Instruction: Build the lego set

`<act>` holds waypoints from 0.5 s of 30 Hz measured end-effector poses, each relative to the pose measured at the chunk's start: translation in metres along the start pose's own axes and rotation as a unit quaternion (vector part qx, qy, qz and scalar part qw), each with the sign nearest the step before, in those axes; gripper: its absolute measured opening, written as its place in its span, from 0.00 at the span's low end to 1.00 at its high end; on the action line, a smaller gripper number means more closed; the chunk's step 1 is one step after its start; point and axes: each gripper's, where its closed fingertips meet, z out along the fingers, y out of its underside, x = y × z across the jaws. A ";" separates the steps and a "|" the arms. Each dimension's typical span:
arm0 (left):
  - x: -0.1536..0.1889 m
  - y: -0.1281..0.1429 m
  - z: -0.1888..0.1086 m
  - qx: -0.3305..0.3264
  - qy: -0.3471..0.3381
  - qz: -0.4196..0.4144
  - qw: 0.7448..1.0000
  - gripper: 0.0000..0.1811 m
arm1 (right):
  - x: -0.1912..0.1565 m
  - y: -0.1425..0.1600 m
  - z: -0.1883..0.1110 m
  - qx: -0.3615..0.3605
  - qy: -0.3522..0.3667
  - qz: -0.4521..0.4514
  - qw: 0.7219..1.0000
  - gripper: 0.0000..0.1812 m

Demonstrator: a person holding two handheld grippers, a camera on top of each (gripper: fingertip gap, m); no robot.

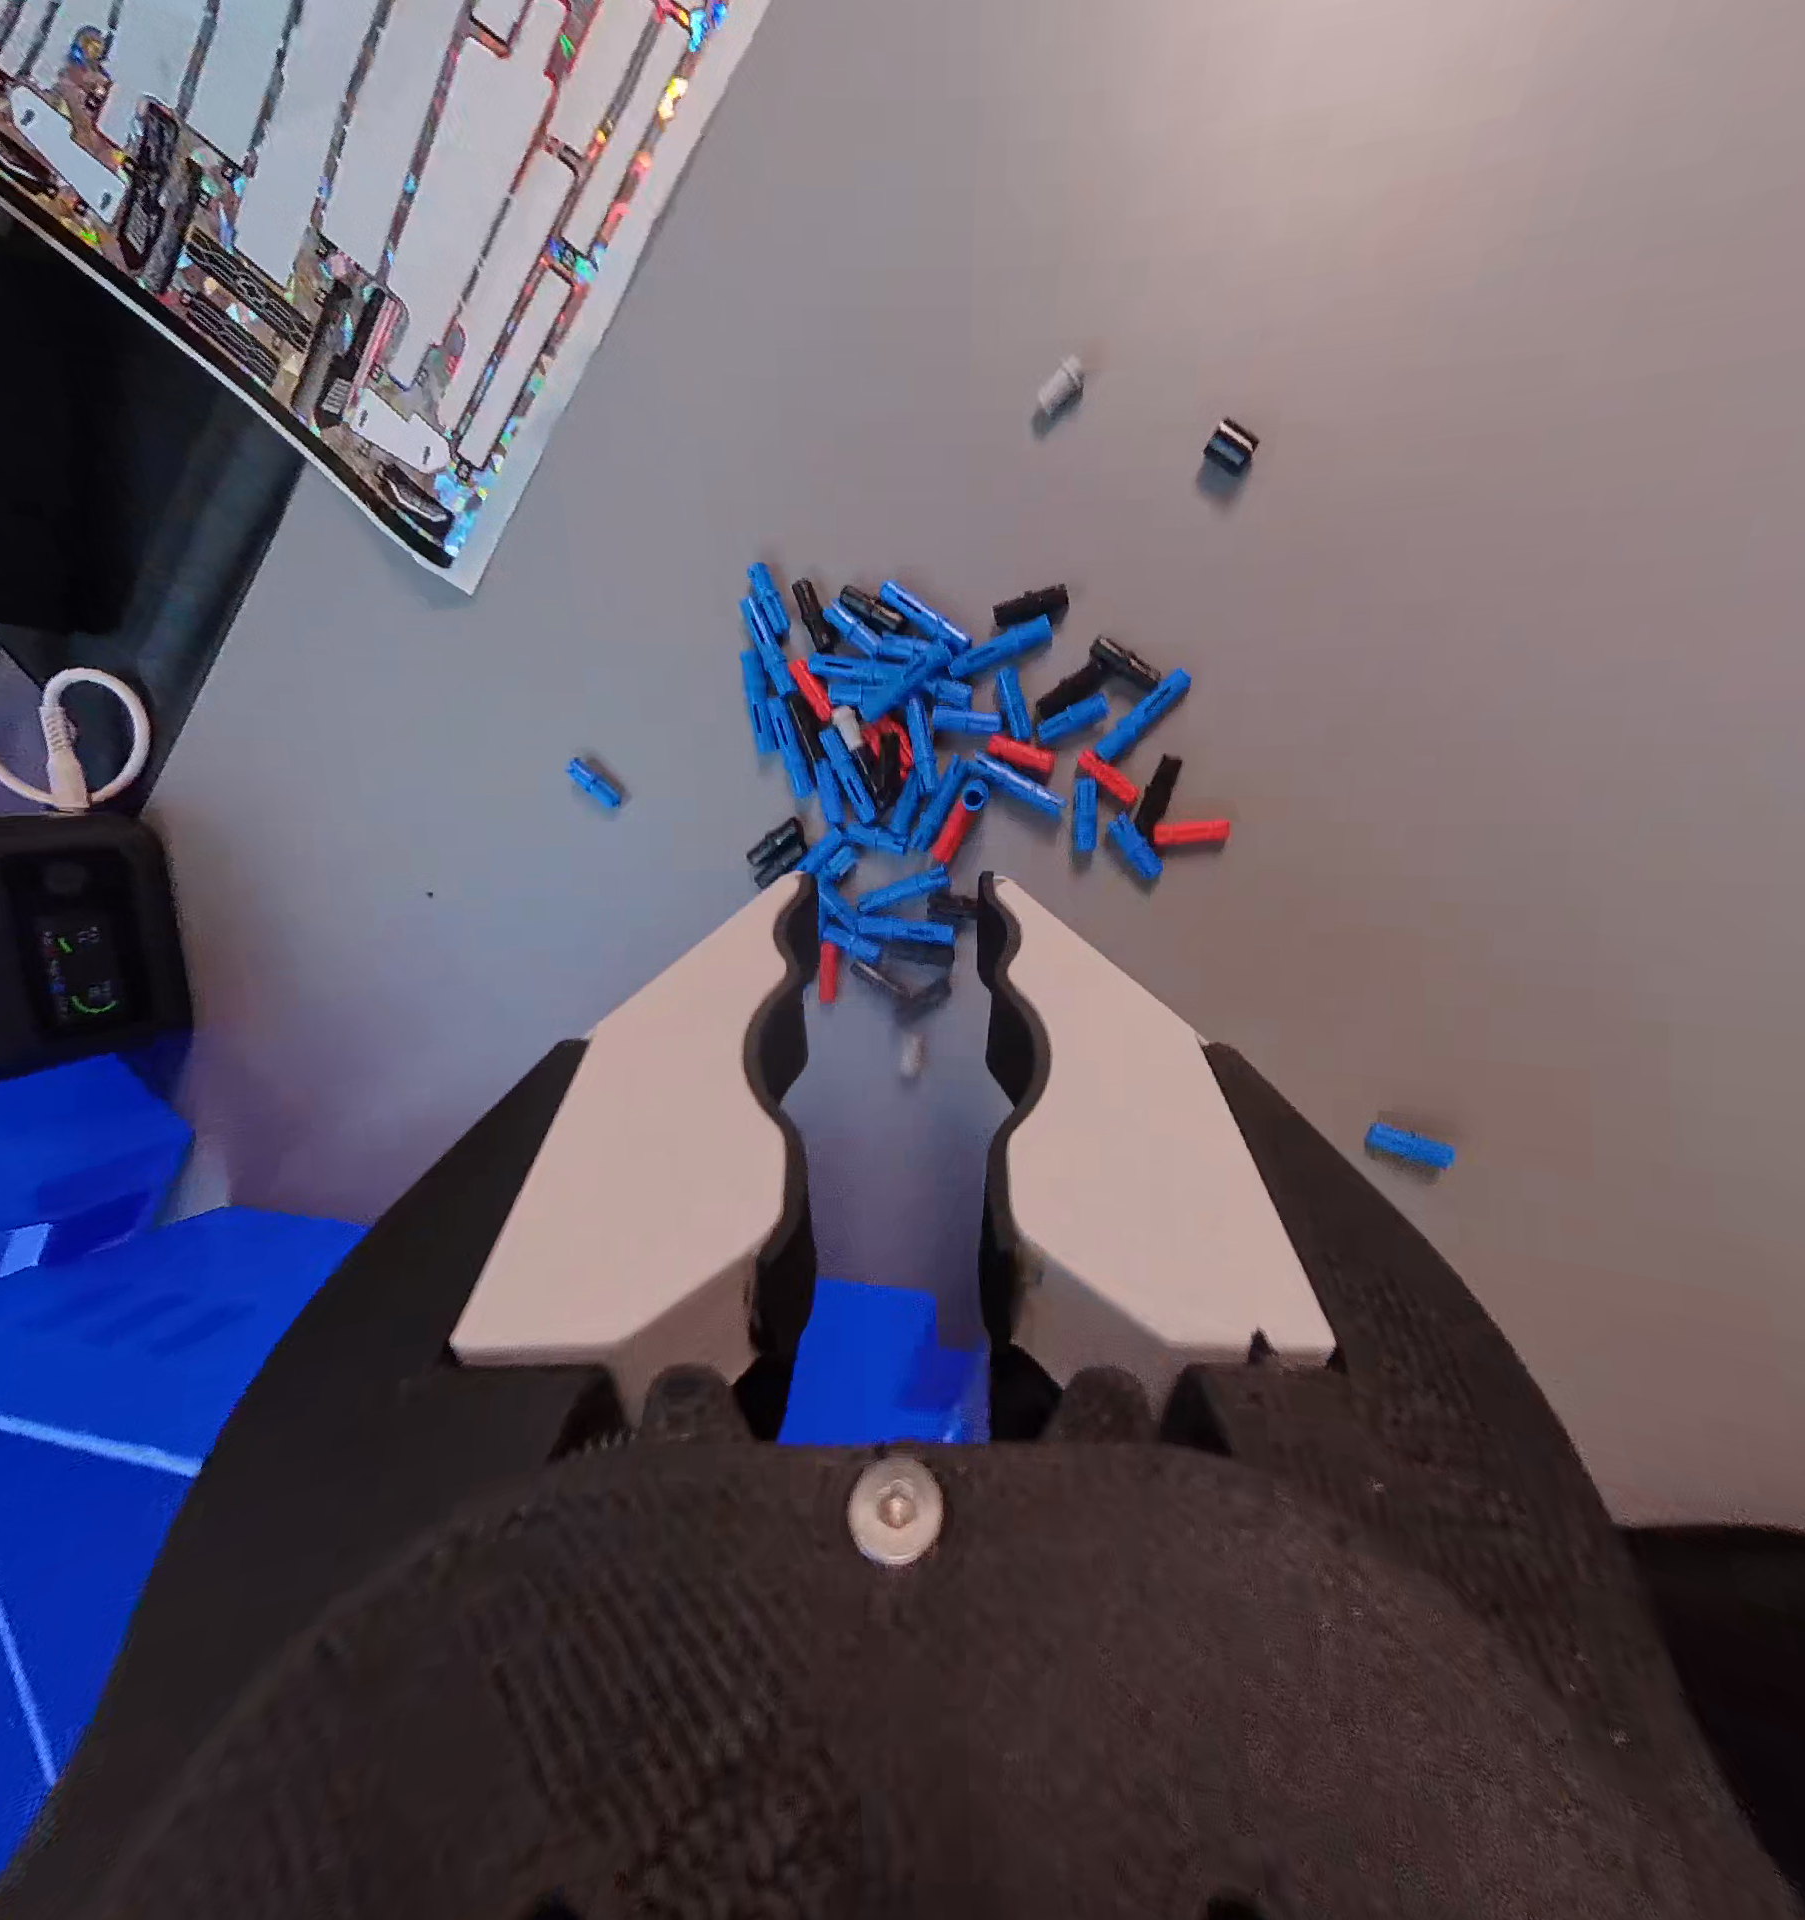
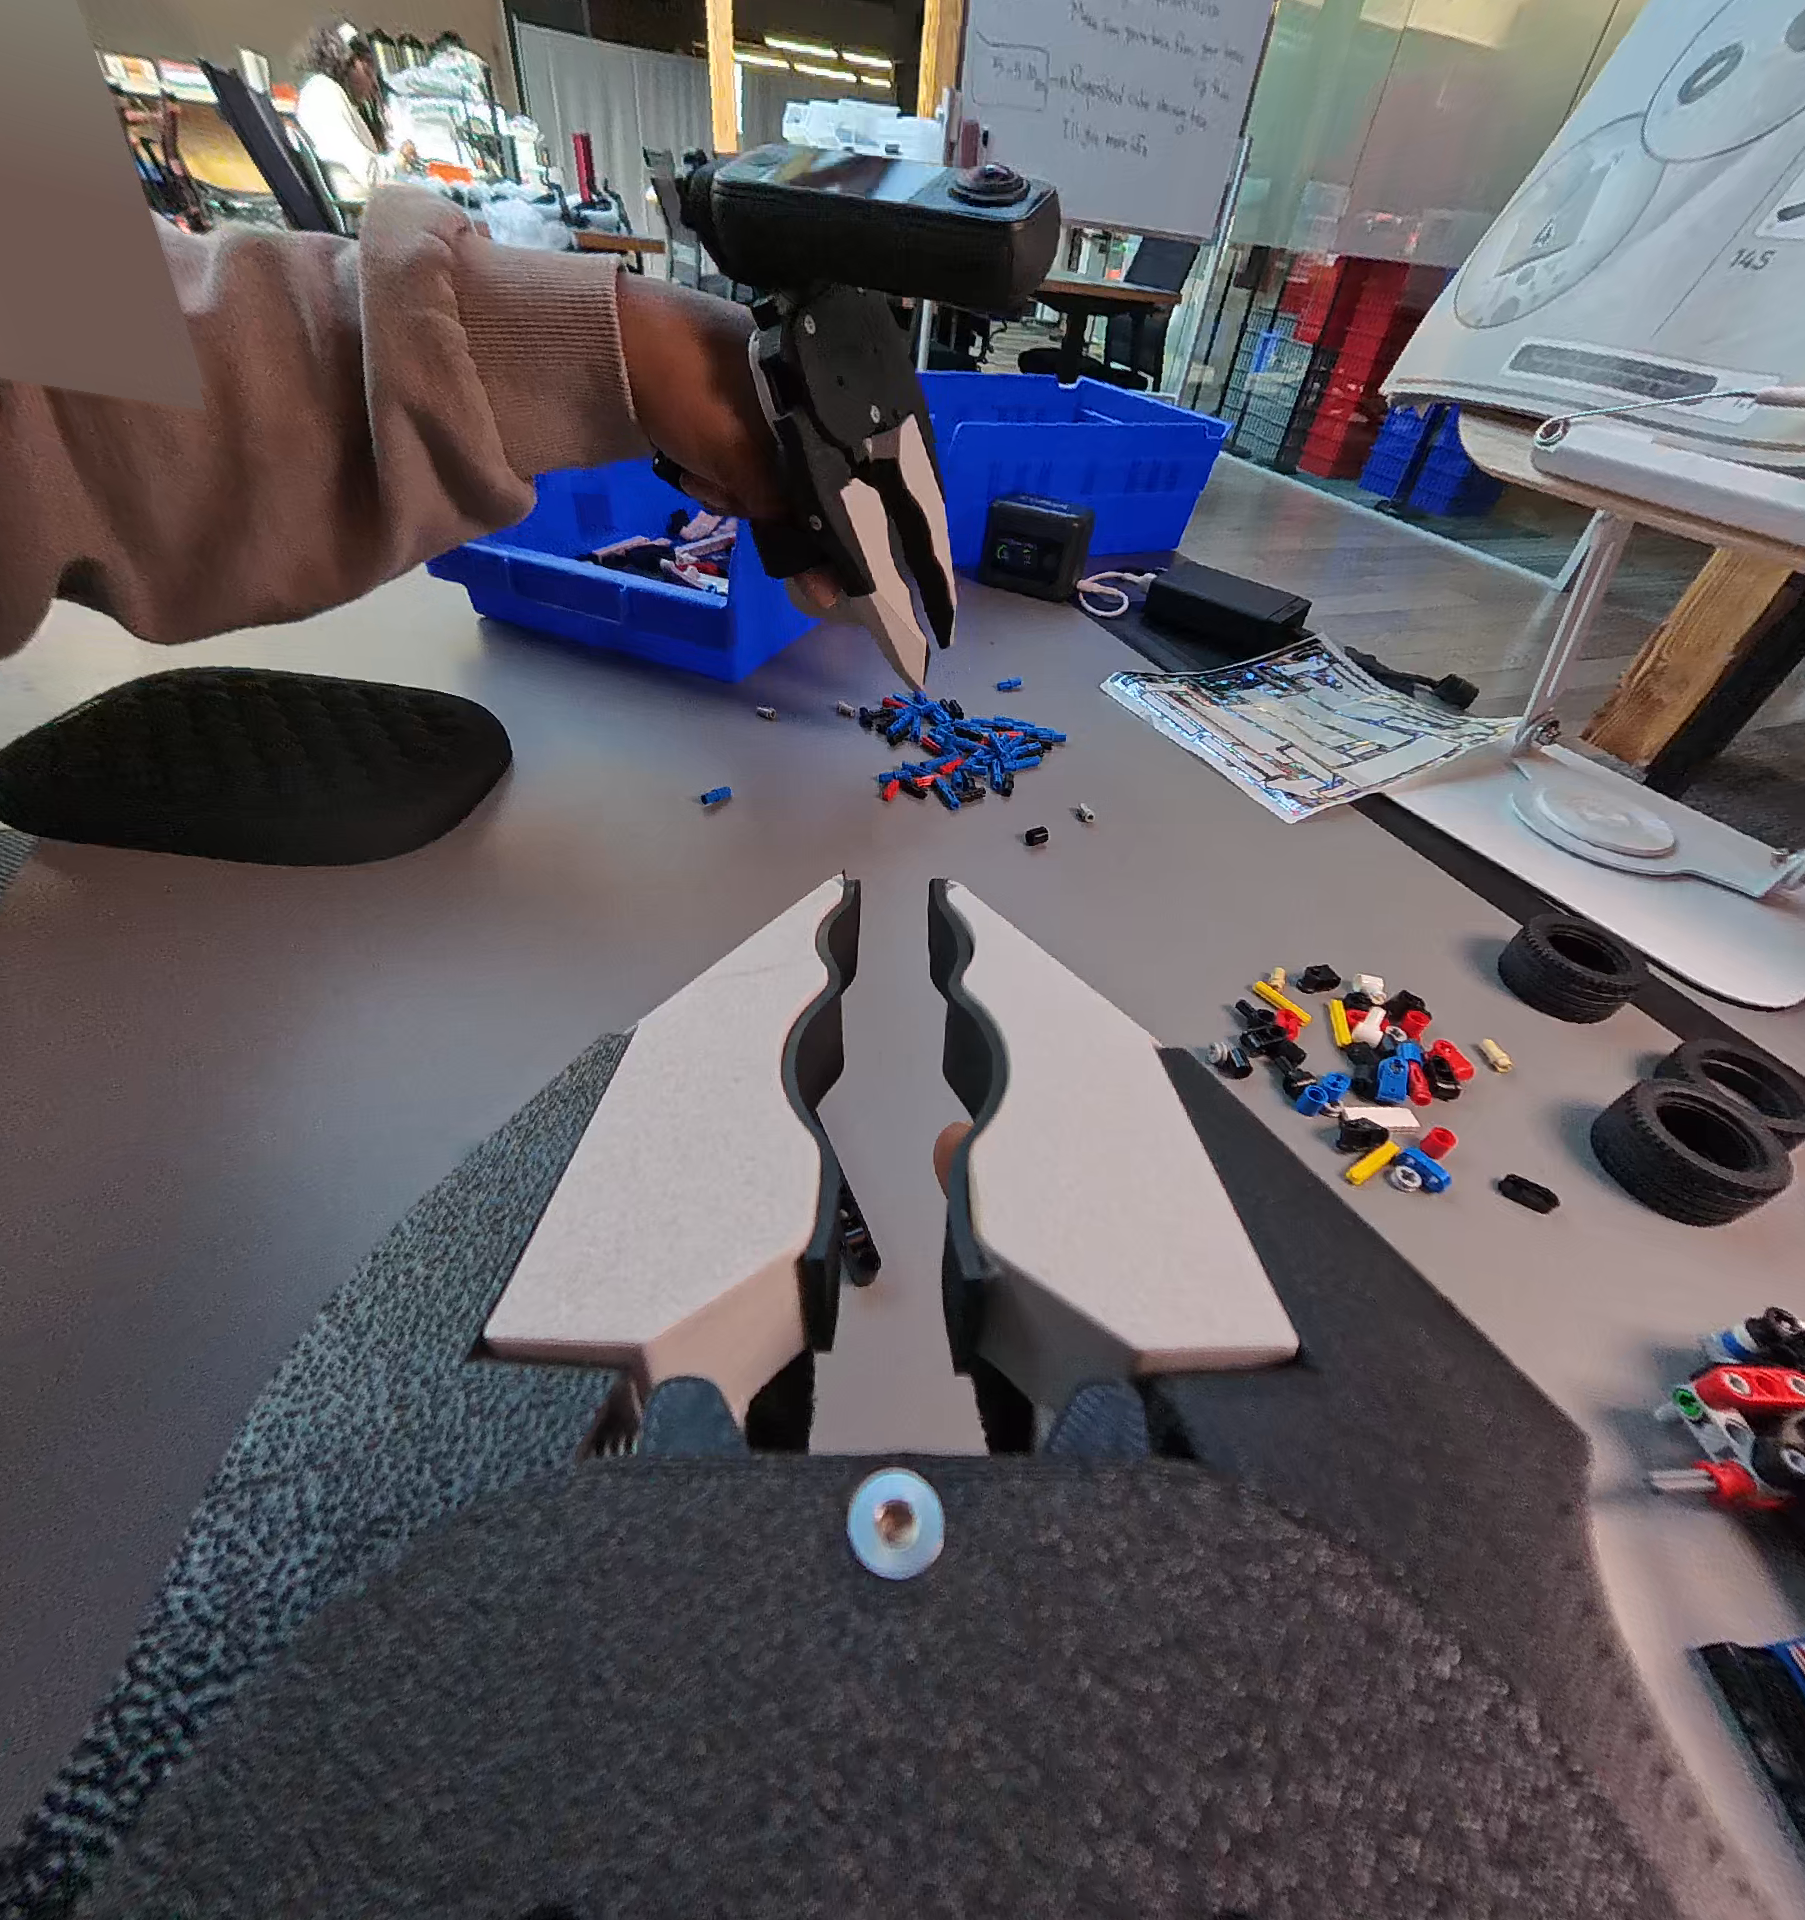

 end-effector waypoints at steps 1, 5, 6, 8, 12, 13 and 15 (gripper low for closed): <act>0.003 0.006 -0.005 -0.013 0.004 0.013 1.000 0.17 | 0.000 -0.001 0.000 0.001 -0.001 -0.001 1.000 0.06; 0.021 0.048 -0.014 -0.134 0.034 0.114 0.984 0.15 | -0.003 -0.003 0.000 0.006 -0.009 0.001 1.000 0.06; 0.026 0.059 -0.013 -0.172 0.045 0.146 0.973 0.14 | -0.004 -0.003 0.000 0.006 -0.011 0.002 1.000 0.06; 0.029 0.079 -0.012 -0.248 0.053 0.217 0.943 0.12 | -0.006 -0.002 0.001 0.005 -0.014 0.003 1.000 0.06; 0.024 0.096 -0.002 -0.342 0.062 0.274 0.897 0.11 | -0.005 0.001 0.002 0.000 -0.009 0.001 1.000 0.06; 0.025 0.097 0.000 -0.352 0.072 0.272 0.893 0.11 | -0.004 0.001 0.001 0.000 -0.008 0.002 1.000 0.06; 0.025 0.097 0.001 -0.367 0.085 0.263 0.888 0.10 | -0.002 0.002 0.001 0.000 -0.005 0.005 1.000 0.06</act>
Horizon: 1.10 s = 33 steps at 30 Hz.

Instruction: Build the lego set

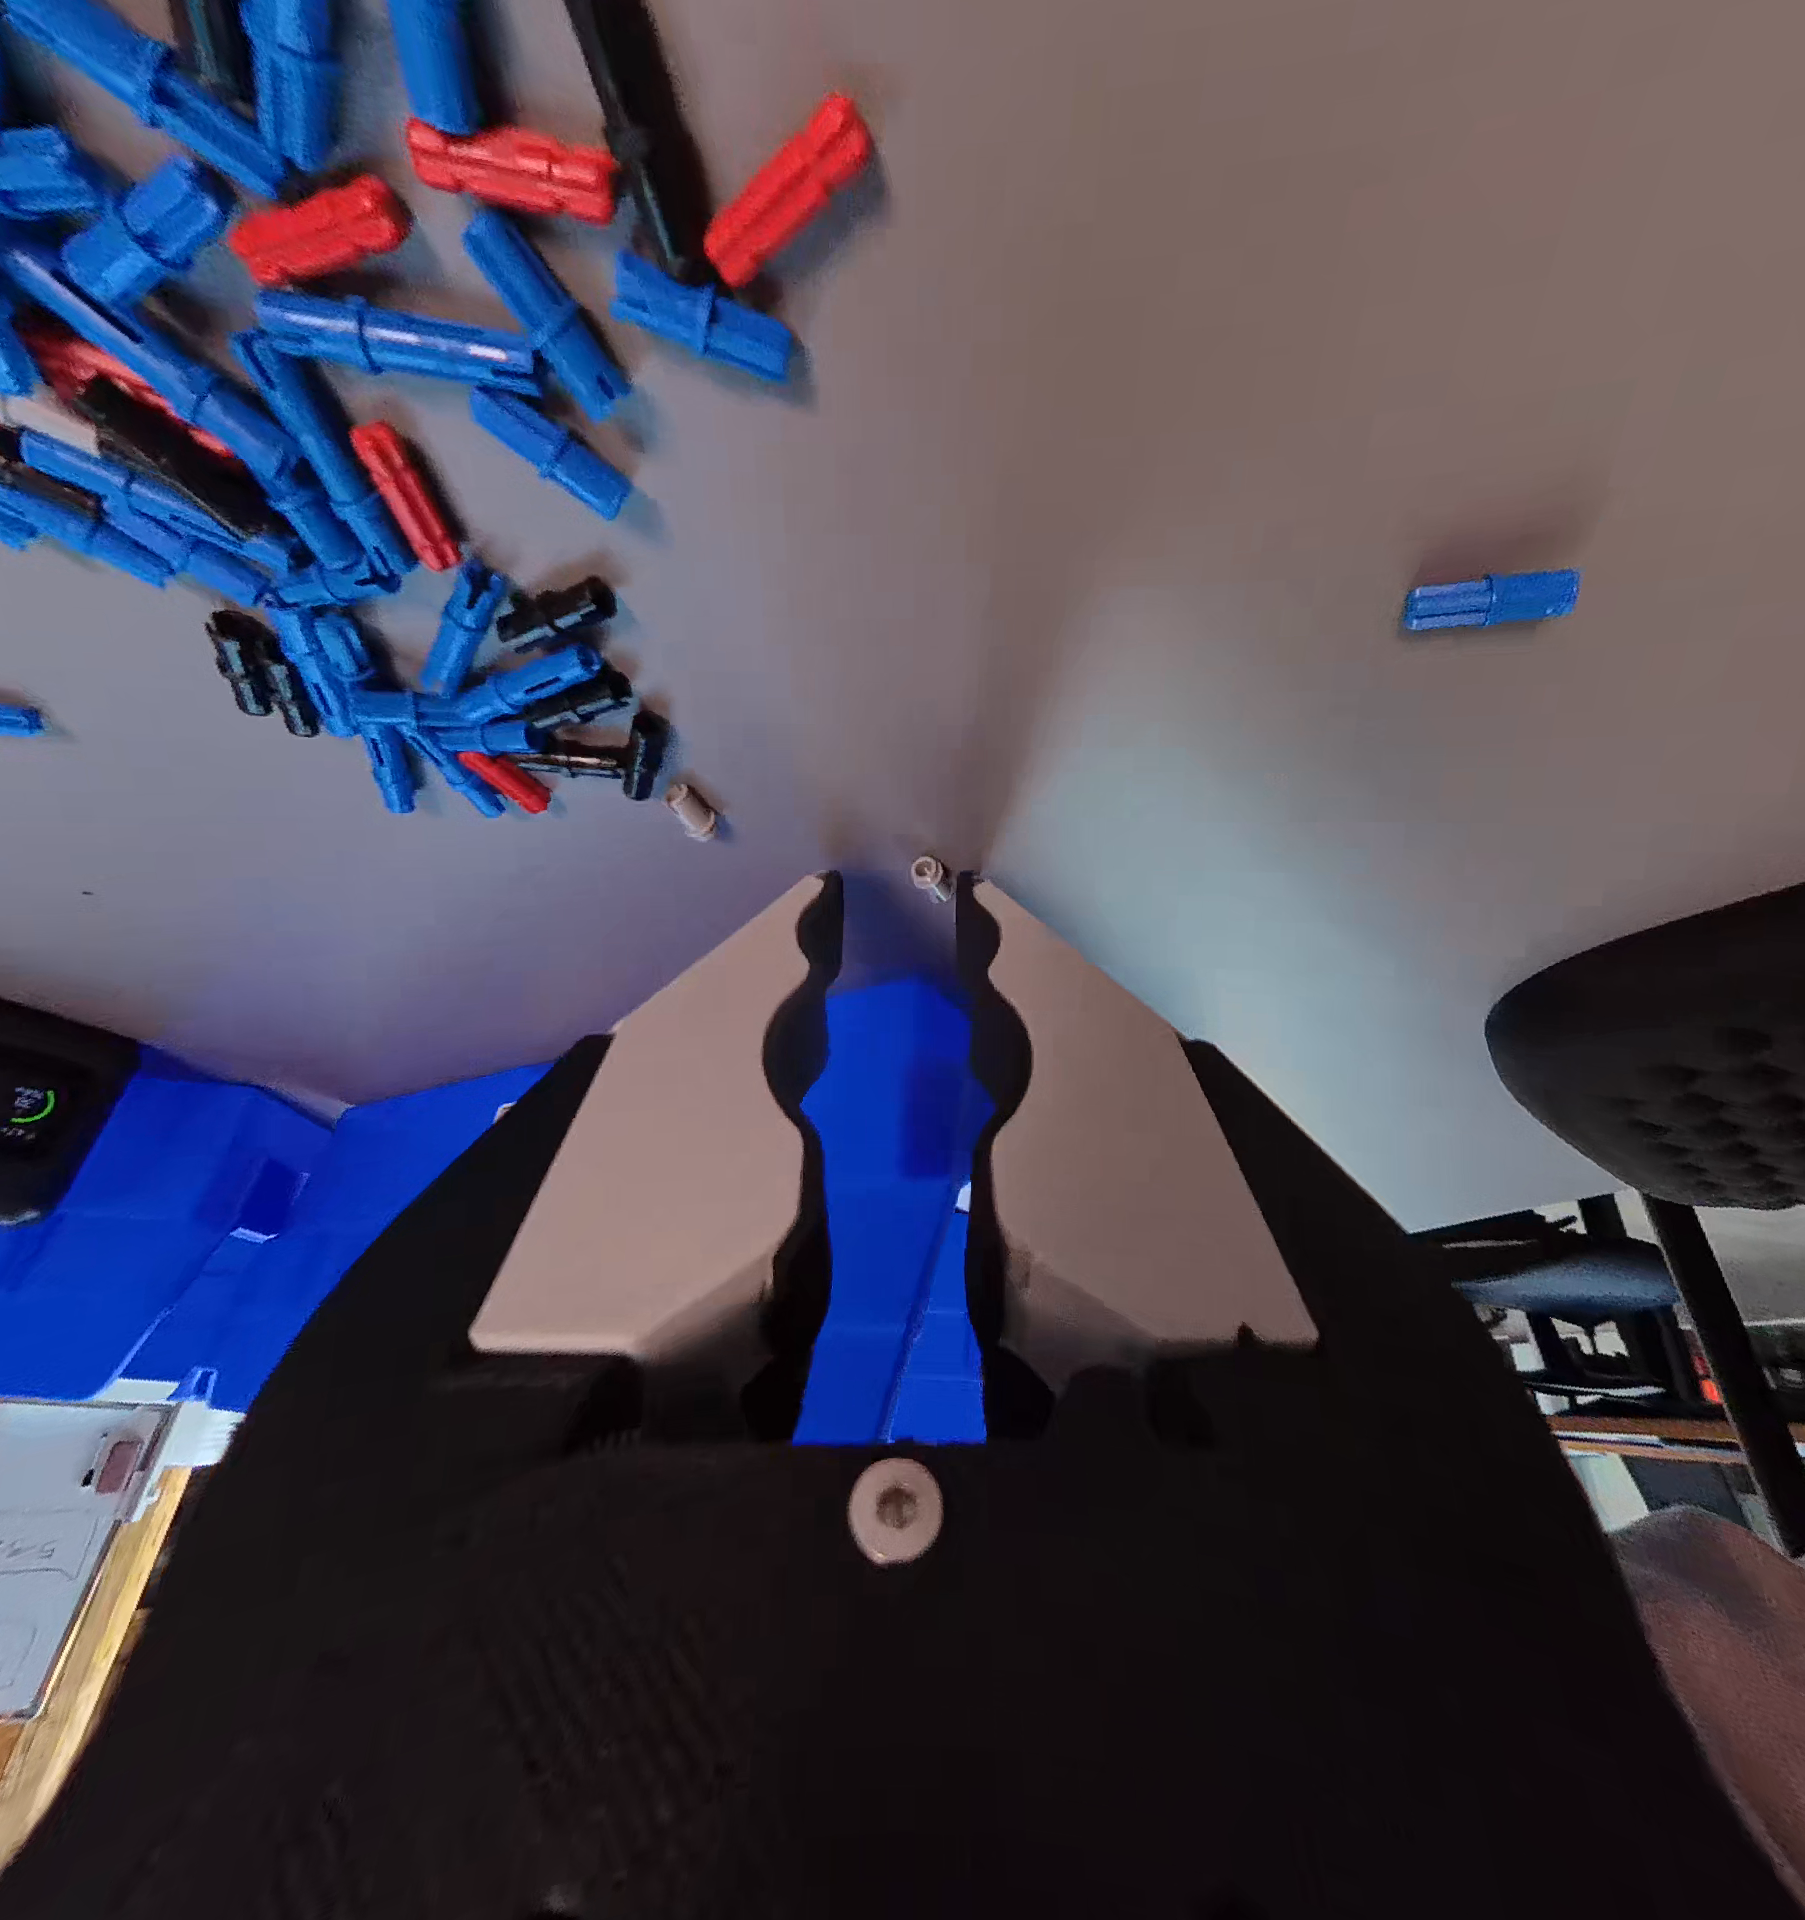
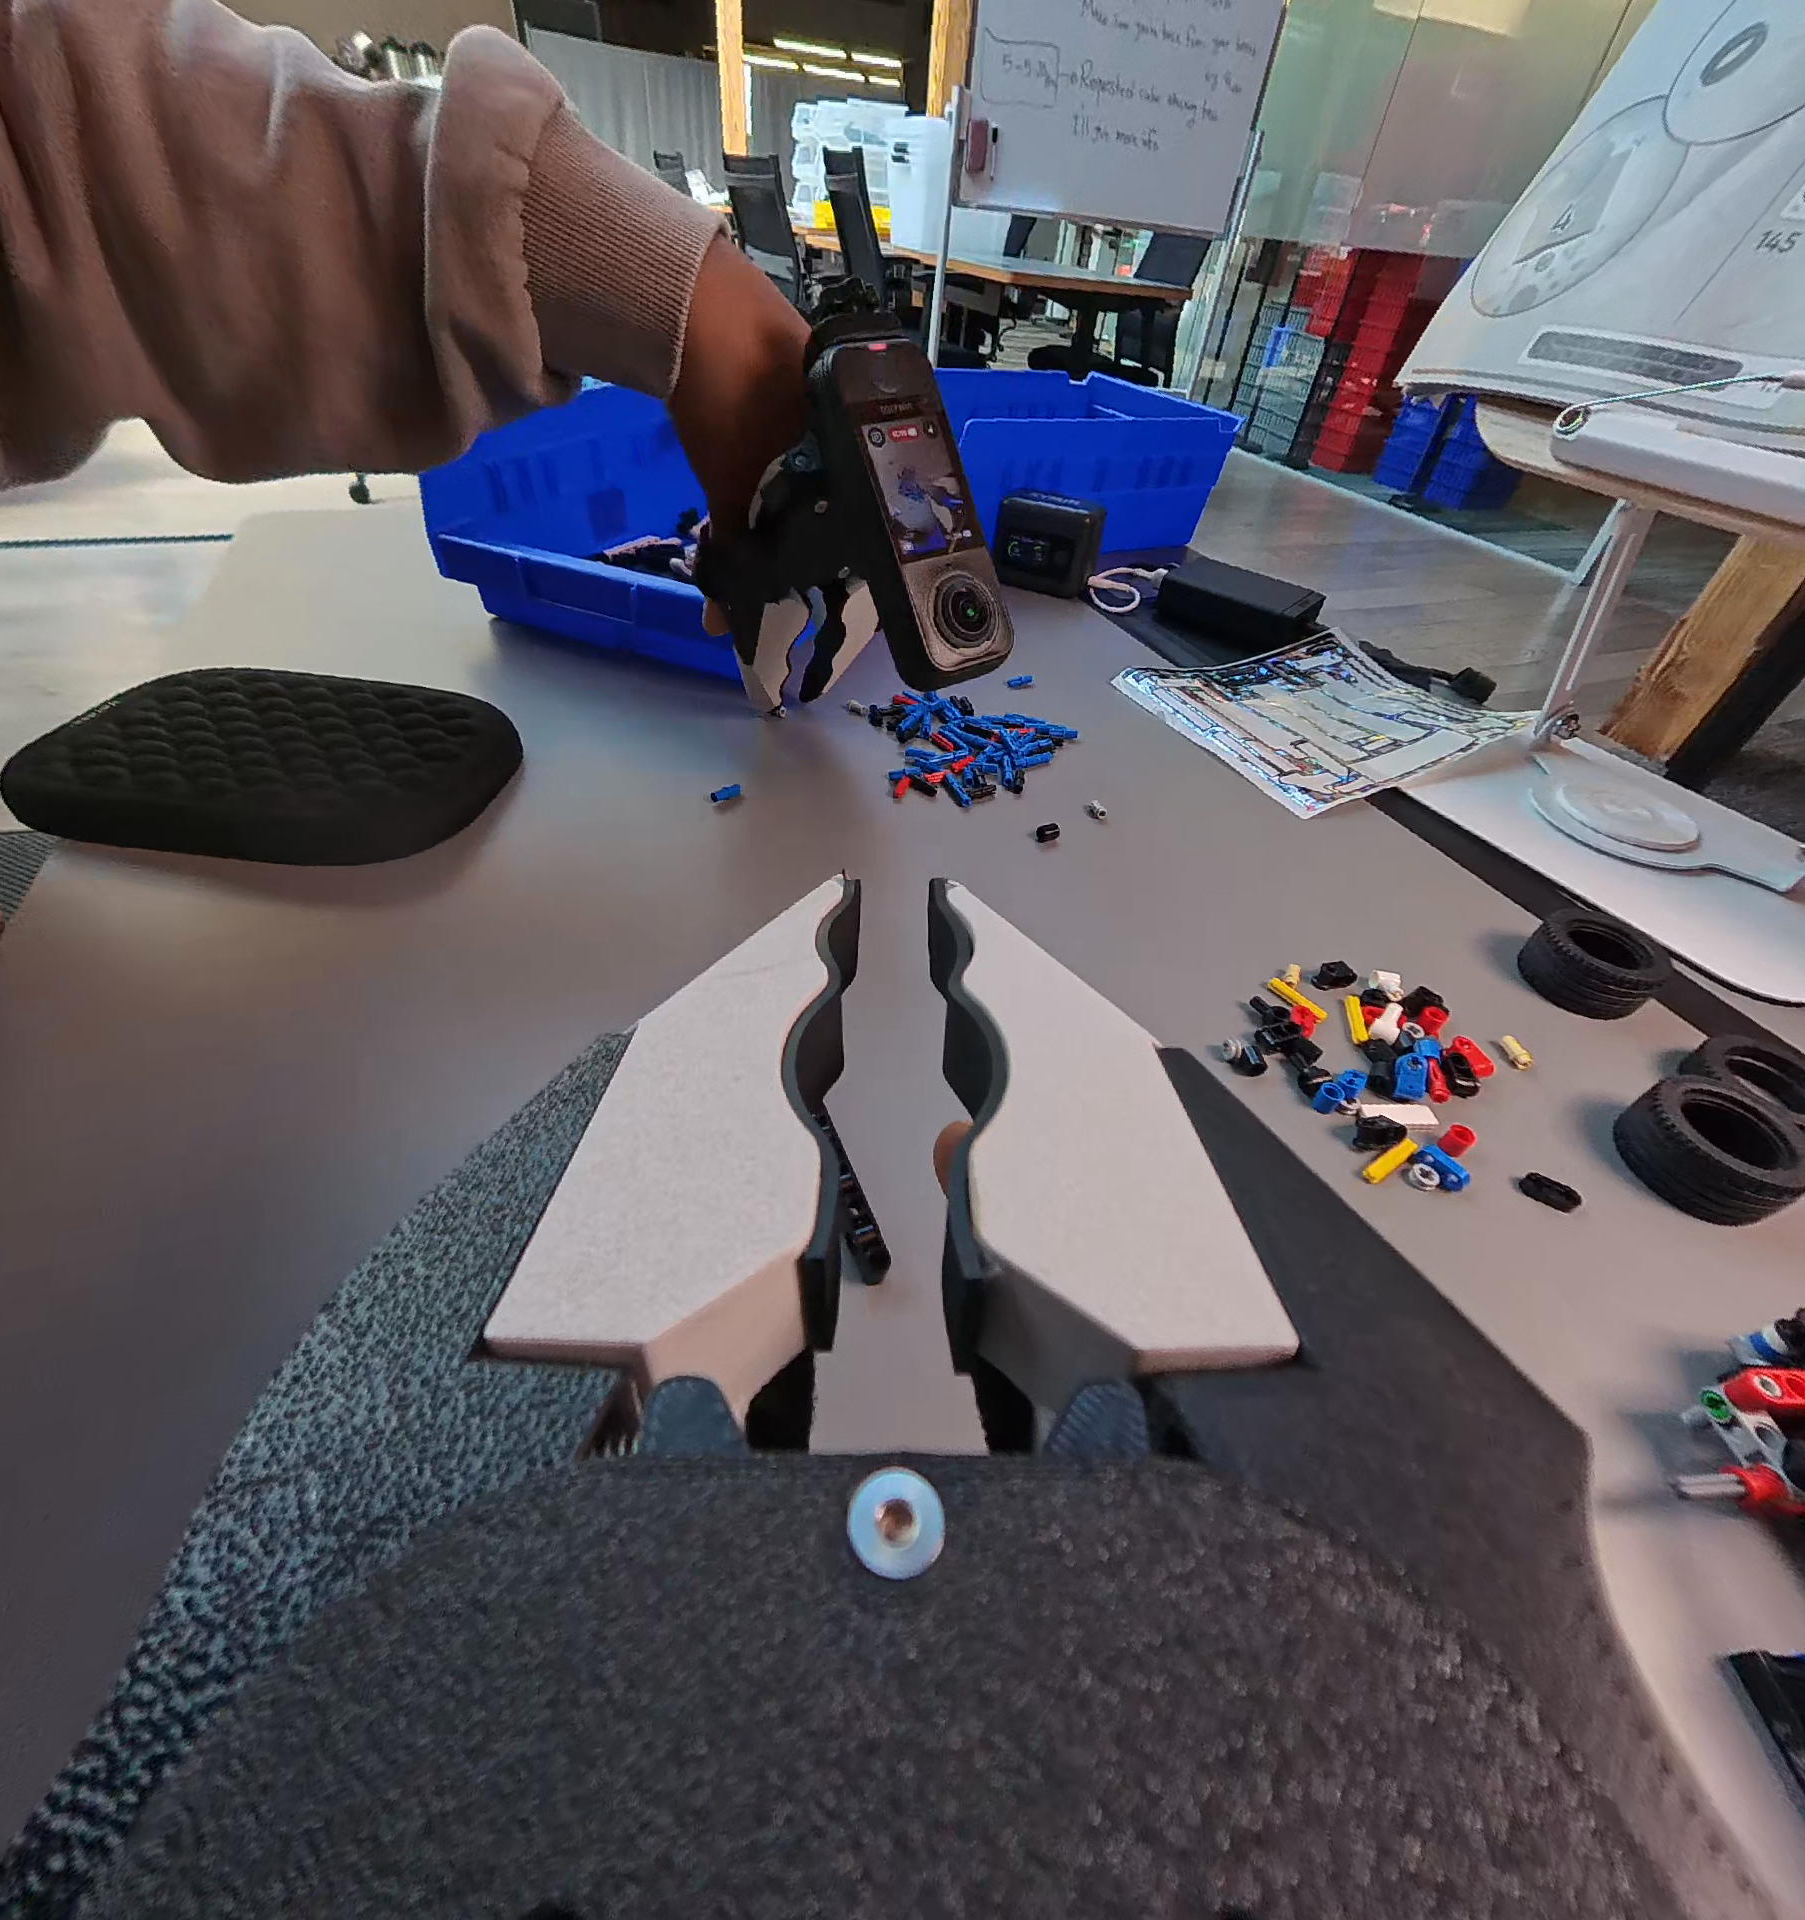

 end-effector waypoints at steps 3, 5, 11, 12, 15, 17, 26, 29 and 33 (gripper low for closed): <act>0.003 0.001 0.001 -0.009 0.025 -0.003 1.000 0.06 | 0.002 0.001 -0.001 0.001 0.000 0.006 1.000 0.06; 0.002 0.001 0.002 -0.007 0.029 -0.006 1.000 0.03 | 0.002 0.000 -0.001 0.002 -0.001 0.006 1.000 0.06; -0.001 -0.004 -0.001 0.025 0.037 -0.013 0.999 0.01 | 0.001 0.001 -0.001 -0.001 -0.001 0.001 1.000 0.06; -0.004 -0.008 -0.005 0.046 0.033 -0.018 0.998 0.01 | 0.001 0.001 -0.001 -0.001 0.000 0.001 1.000 0.06; -0.027 -0.031 -0.026 0.134 -0.010 -0.051 0.990 0.01 | 0.002 0.001 -0.001 0.000 0.001 0.004 1.000 0.06; -0.044 -0.044 -0.038 0.186 -0.038 -0.078 0.979 0.02 | 0.003 0.002 -0.001 -0.001 0.002 0.006 1.000 0.06; -0.007 -0.051 -0.062 0.260 0.001 -0.058 0.964 0.15 | 0.006 0.002 -0.002 -0.002 0.006 0.003 1.000 0.06; 0.045 -0.048 -0.055 0.263 0.069 -0.016 0.962 0.16 | 0.006 0.001 -0.003 0.000 0.007 0.001 1.000 0.06; 0.070 -0.054 -0.041 0.280 0.076 -0.014 0.957 0.17 | 0.005 0.001 -0.003 0.002 0.005 0.004 1.000 0.06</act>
